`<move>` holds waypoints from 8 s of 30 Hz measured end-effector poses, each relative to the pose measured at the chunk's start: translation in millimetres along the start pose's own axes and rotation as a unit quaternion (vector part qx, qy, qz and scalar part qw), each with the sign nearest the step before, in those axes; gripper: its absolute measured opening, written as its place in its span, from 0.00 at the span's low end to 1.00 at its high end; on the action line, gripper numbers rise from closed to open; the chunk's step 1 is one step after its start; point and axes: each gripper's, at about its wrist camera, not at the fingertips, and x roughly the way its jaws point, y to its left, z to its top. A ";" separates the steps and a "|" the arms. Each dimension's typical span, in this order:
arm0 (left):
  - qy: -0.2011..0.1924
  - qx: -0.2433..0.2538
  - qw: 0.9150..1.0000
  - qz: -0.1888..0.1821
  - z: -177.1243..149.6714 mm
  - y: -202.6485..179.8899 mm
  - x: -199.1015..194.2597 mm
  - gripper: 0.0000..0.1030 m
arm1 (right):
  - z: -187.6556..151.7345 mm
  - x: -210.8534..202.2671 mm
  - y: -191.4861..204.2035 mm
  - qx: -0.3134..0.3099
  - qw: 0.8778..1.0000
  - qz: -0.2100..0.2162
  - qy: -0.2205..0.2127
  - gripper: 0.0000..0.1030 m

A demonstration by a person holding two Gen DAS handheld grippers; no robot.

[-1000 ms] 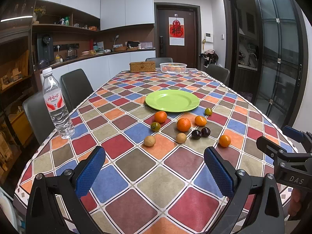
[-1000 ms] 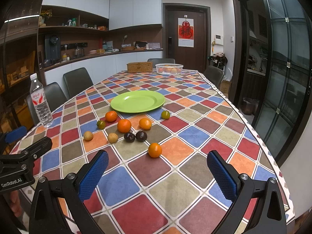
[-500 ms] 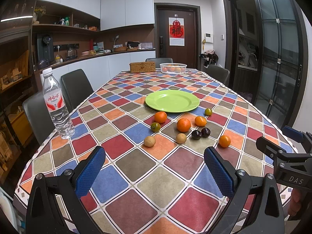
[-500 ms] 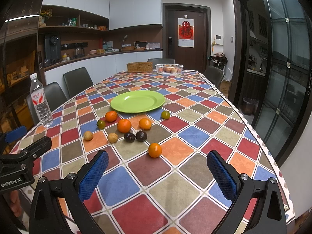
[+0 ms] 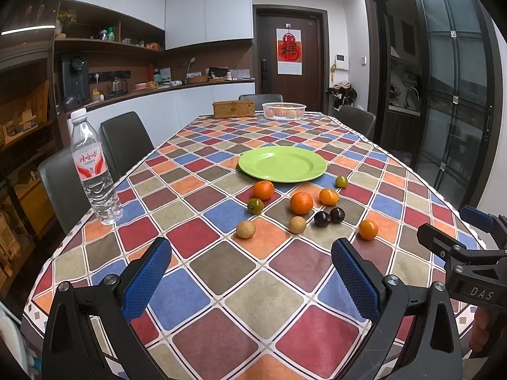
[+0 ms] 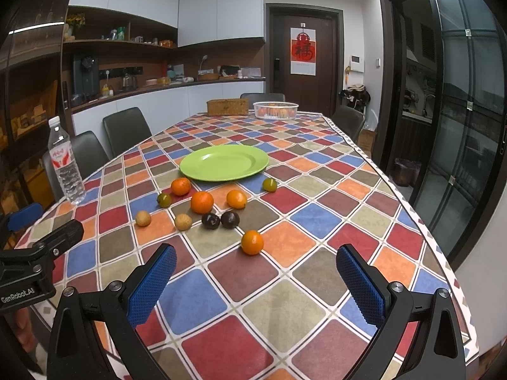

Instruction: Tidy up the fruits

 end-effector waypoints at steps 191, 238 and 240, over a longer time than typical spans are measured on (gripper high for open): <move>0.091 0.070 0.993 0.003 37.9 10.9 108.8 0.63 | 63.1 132.4 34.6 -0.132 0.983 0.098 0.084 0.52; 0.171 0.104 0.979 -0.033 6.7 4.1 190.4 0.29 | 15.9 176.7 89.6 -0.343 0.930 0.078 0.106 0.30; 0.172 0.103 0.979 -0.033 7.2 4.2 190.9 0.28 | 15.1 178.7 90.9 -0.347 0.928 0.079 0.110 0.25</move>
